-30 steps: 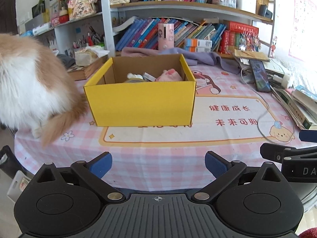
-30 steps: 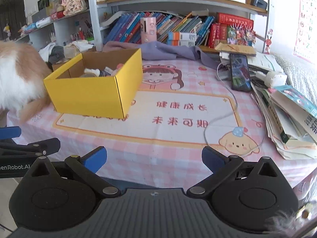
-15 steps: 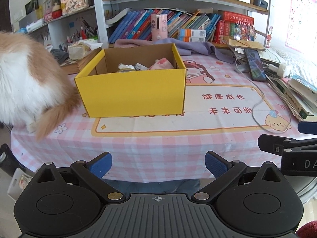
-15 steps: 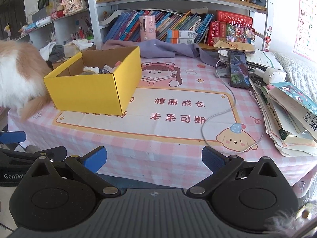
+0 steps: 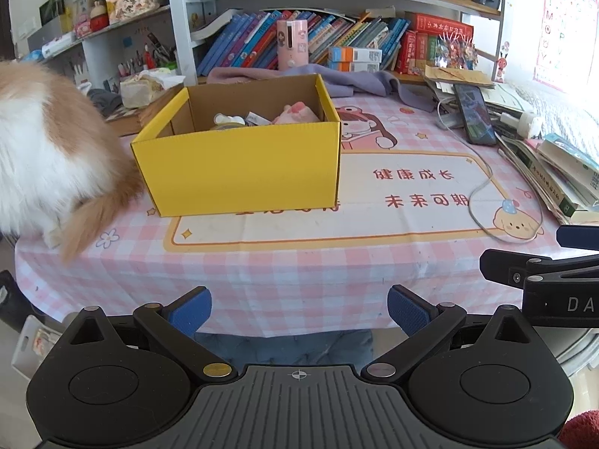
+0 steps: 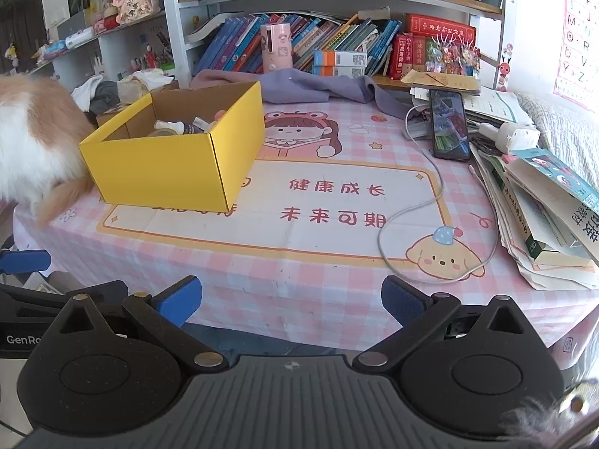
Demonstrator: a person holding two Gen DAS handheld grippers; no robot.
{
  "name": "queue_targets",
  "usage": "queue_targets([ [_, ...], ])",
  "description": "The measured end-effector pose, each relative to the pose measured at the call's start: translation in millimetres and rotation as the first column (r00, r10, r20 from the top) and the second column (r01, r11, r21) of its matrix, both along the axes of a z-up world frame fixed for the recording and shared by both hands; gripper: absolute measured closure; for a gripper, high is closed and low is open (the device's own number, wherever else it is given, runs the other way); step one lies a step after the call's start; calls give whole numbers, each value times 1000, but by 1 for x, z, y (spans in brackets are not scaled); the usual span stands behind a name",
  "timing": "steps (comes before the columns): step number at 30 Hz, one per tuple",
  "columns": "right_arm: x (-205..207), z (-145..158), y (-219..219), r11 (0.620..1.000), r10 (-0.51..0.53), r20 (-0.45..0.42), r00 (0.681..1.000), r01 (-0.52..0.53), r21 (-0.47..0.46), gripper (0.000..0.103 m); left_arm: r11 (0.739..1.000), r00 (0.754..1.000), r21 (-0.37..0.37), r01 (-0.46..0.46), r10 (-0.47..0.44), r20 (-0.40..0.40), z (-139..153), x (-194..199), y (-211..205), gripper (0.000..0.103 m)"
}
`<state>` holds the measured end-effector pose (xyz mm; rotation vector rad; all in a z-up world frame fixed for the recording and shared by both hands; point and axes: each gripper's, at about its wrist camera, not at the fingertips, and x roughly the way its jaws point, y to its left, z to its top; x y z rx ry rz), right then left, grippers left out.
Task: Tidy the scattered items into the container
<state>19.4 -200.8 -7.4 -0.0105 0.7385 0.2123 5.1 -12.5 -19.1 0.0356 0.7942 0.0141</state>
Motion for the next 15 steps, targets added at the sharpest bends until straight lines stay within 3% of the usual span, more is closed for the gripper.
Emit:
queue_targets([
  [15, 0, -1, 1, 1000, 4, -6, 1000, -4, 0, 0, 1000, 1000, -9, 0, 0, -17, -2, 1, 0, 1],
])
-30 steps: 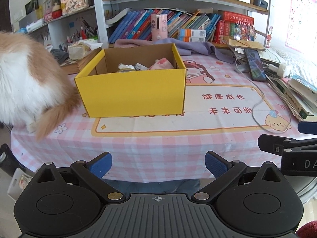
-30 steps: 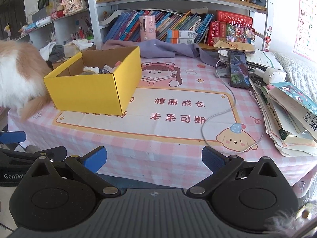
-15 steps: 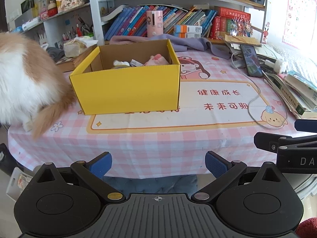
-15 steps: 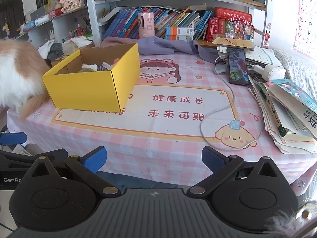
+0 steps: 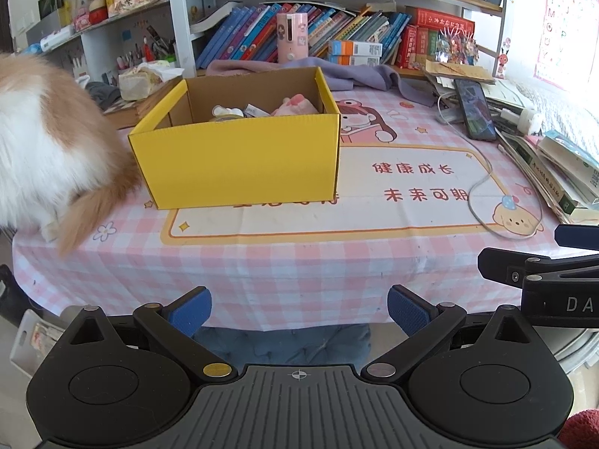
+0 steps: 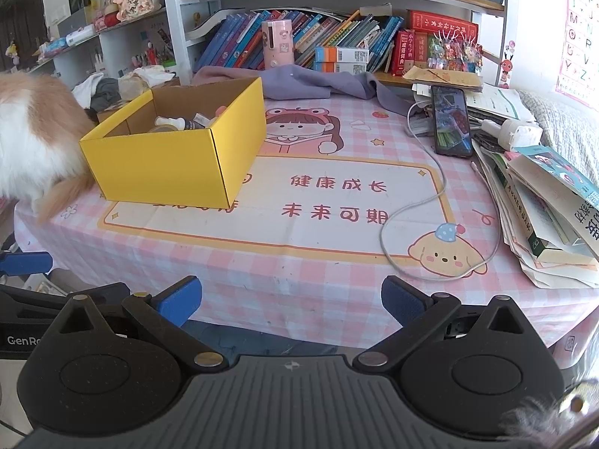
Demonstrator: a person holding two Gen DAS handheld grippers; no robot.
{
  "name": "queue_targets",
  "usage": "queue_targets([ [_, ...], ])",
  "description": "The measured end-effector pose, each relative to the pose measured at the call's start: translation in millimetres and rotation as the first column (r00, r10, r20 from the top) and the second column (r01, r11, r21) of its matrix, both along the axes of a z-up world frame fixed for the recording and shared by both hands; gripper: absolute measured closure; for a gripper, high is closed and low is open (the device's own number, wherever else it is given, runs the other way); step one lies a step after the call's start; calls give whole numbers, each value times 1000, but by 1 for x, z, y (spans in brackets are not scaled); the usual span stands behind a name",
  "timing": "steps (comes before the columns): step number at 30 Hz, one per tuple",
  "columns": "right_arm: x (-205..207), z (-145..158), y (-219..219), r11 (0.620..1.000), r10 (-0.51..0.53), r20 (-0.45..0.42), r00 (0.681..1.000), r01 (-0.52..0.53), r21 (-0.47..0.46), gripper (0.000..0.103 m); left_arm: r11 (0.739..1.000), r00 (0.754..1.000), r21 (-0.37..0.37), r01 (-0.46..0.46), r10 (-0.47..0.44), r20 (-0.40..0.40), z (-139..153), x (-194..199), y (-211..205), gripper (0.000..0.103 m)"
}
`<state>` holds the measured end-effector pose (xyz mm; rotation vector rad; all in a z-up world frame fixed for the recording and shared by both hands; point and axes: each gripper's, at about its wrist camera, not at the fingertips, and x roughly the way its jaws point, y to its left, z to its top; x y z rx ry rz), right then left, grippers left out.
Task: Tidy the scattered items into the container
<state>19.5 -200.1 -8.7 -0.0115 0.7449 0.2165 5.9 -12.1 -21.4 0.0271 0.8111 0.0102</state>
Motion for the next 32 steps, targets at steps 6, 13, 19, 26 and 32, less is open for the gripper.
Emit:
queue_targets([
  [6, 0, -2, 0, 1000, 0, -5, 1000, 0, -1, 0, 1000, 1000, -7, -1, 1, -8, -2, 1, 1, 1],
  [13, 0, -3, 0, 1000, 0, -6, 1000, 0, -1, 0, 1000, 1000, -9, -4, 4, -14, -3, 1, -1, 1],
  [19, 0, -3, -1, 1000, 1, -6, 1000, -1, -1, 0, 1000, 1000, -20, -5, 5, -16, -4, 0, -1, 1],
  [26, -1, -4, -1, 1000, -1, -6, 1000, 1, 1, 0, 999, 1000, -37, -10, 9, -10, -4, -1, 0, 2],
  [32, 0, -5, -3, 1000, -7, -13, 1000, 7, 2, 0, 999, 1000, -40, -8, 7, -18, -5, 1, 1, 1],
])
